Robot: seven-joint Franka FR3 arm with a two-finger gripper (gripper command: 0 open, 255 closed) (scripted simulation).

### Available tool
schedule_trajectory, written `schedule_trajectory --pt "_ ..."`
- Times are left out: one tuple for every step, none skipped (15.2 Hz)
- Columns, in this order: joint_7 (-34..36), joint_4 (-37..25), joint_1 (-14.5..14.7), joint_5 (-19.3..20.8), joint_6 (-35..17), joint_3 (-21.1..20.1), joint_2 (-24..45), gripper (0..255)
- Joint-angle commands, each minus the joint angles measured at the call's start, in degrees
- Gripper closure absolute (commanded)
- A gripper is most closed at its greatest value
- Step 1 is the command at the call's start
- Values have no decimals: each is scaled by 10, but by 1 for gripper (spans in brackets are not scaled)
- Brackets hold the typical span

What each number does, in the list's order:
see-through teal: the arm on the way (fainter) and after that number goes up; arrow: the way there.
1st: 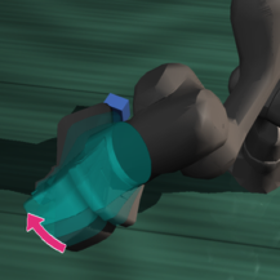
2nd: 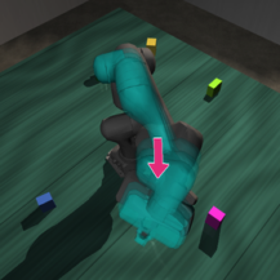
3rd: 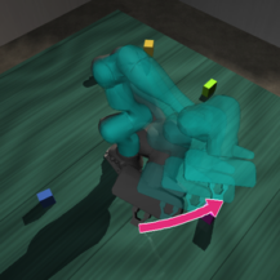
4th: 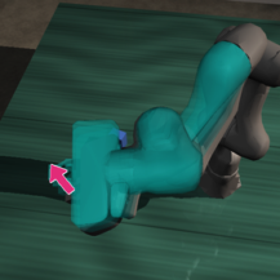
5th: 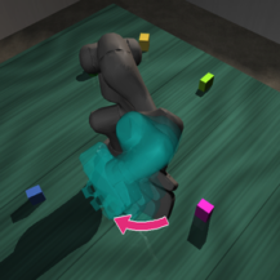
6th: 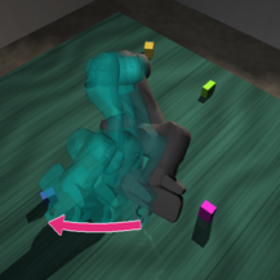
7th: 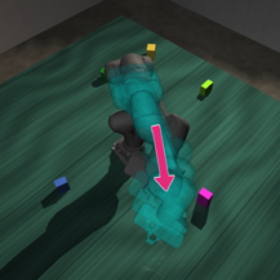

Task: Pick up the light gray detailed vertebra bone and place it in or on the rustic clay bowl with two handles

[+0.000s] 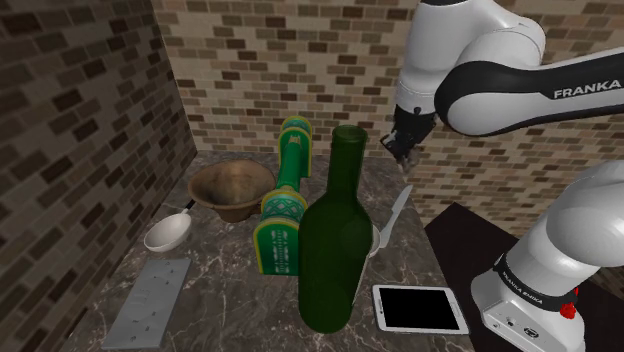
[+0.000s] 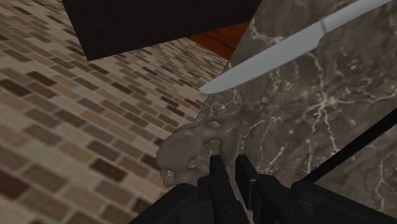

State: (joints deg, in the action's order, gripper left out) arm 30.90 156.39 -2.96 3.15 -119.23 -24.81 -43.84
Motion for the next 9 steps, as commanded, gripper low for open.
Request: schedule_trajectory --pt "-5 -13 2 0 20 4 -8 255" --pt "-8 -19 1 0 28 6 -10 255" --pt "-10 -25 1 0 36 8 -12 255" --pt "-12 -32 1 1 44 10 -14 255" --pt "-15 -38 1 1 52 12 -16 255" --pt "-17 -45 1 2 60 14 -17 255" --pt "-19 -51 0 2 68 16 -19 255" --pt "-22 -58 0 3 75 17 -20 255" --pt "-24 -65 0 3 83 19 -21 255"
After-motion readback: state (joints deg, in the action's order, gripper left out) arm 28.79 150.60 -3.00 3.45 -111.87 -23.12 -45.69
